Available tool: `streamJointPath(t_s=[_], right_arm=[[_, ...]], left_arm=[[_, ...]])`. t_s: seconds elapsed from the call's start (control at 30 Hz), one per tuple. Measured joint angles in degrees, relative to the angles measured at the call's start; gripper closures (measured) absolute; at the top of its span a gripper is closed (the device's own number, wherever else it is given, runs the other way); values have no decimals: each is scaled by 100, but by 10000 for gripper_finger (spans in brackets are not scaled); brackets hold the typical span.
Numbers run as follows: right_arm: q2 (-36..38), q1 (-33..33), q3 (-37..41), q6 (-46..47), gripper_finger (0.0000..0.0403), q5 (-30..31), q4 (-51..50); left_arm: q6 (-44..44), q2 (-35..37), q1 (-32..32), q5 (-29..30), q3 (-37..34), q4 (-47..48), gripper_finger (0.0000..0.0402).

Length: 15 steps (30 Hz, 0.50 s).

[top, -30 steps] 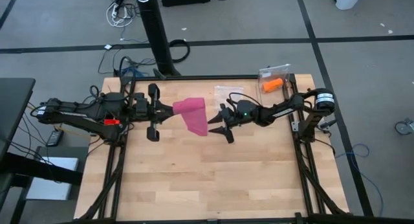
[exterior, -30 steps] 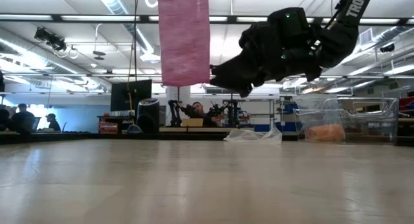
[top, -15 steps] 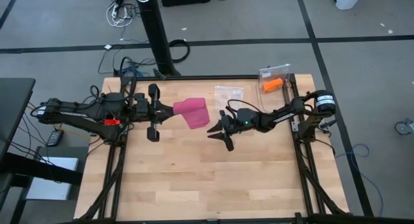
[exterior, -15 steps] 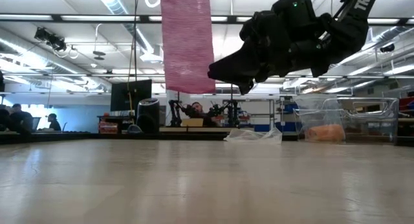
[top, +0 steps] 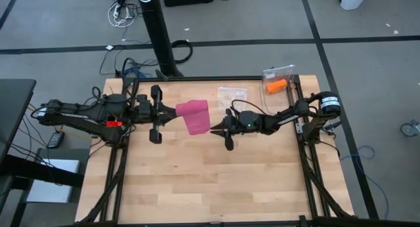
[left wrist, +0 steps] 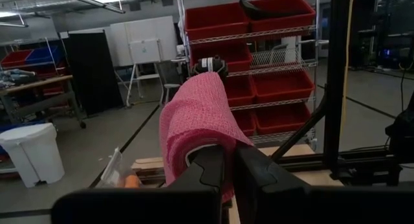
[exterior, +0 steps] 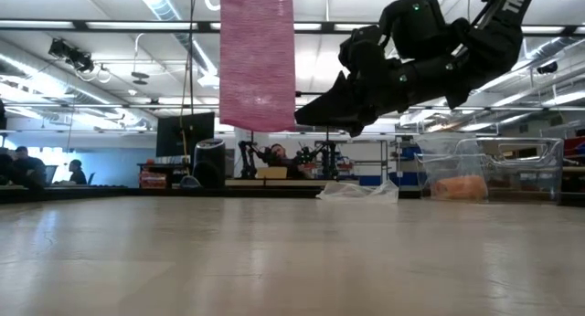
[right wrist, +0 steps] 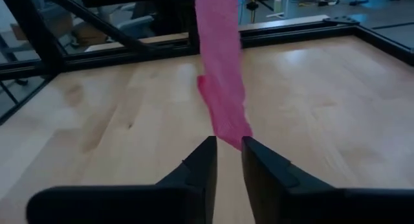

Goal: Roll bandage
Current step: Roll the pink bandage

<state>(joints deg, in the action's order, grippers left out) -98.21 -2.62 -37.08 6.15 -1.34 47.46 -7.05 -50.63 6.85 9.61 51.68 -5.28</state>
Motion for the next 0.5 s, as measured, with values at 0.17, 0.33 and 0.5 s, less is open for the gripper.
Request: streamJointPath(t_s=[0.17, 0.33, 0.5], right_arm=[[0, -94, 0, 70, 258, -85, 27], [0, -219, 0, 173, 182, -85, 31], [0, -287, 0, 170, 147, -85, 11]], left_arm=[[5, 0, 0, 0, 0, 4, 381], [22, 0, 0, 0, 0, 6, 381], [22, 0, 0, 0, 0, 9, 381]])
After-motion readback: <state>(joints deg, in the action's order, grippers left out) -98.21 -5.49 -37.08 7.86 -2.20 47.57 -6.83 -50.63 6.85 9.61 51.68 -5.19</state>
